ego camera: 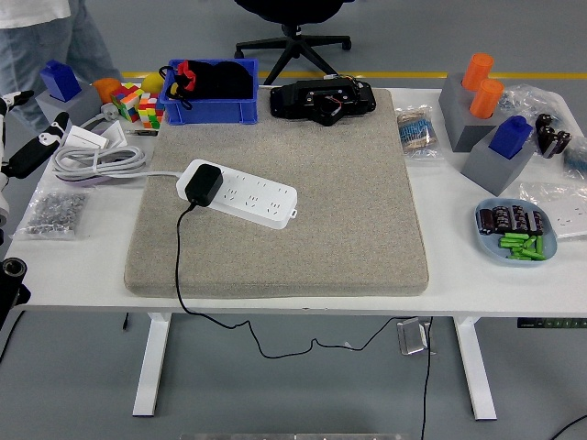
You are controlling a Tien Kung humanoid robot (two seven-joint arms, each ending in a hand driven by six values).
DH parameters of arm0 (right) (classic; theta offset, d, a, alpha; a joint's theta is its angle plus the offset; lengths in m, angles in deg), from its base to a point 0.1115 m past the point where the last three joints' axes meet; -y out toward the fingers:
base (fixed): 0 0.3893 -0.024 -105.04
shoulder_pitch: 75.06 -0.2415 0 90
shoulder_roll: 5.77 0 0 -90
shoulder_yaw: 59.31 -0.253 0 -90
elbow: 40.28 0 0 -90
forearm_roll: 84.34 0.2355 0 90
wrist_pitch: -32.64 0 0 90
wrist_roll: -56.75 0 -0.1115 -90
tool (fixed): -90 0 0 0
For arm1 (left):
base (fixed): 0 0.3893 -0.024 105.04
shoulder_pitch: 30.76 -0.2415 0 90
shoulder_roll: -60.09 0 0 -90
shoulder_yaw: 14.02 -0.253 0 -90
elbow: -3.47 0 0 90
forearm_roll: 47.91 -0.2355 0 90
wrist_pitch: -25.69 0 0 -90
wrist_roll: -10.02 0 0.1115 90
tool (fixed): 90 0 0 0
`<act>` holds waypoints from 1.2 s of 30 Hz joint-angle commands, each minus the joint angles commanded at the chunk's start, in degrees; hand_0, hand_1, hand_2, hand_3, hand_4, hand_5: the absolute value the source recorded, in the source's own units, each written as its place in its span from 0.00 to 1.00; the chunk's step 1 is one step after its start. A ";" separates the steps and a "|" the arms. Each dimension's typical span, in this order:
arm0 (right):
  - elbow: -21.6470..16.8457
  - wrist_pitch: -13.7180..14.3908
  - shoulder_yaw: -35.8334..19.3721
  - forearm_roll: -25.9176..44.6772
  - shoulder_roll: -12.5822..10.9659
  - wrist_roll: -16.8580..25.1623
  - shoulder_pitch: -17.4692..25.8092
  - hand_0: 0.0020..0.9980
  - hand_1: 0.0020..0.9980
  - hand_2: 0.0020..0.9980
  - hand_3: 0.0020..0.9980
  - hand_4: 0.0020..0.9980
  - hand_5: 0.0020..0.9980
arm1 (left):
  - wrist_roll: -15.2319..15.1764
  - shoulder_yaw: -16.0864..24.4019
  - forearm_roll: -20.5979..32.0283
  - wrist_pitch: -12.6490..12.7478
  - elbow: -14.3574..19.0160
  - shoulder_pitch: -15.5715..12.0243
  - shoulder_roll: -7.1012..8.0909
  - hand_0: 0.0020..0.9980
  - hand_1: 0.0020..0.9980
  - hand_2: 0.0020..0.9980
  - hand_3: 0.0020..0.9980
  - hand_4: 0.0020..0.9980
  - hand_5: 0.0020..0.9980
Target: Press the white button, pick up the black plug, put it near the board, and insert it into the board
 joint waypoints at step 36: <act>2.47 -1.93 -4.47 -2.28 1.42 -2.40 0.79 0.77 0.67 0.65 0.61 0.66 0.42 | 6.86 5.01 -2.90 -9.10 1.35 -5.94 -0.26 0.97 0.93 0.87 0.78 0.82 0.60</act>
